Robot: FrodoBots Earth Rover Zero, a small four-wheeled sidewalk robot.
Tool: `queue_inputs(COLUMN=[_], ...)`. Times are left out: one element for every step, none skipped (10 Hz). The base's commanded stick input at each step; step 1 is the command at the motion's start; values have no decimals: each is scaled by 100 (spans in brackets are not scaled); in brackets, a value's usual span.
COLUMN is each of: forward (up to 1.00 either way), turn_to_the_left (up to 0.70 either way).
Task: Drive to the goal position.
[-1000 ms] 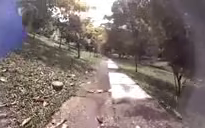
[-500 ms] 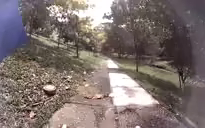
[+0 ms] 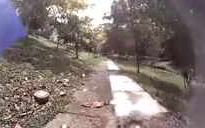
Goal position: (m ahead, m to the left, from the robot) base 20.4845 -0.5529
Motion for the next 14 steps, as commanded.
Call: queue_inputs(forward=[50,50,50,50,50,50,50,50,50,50,50,50,50,50], turn_to_the_left=[-2,0,0,0,0,0,0,0,0,0,0,0,0,0])
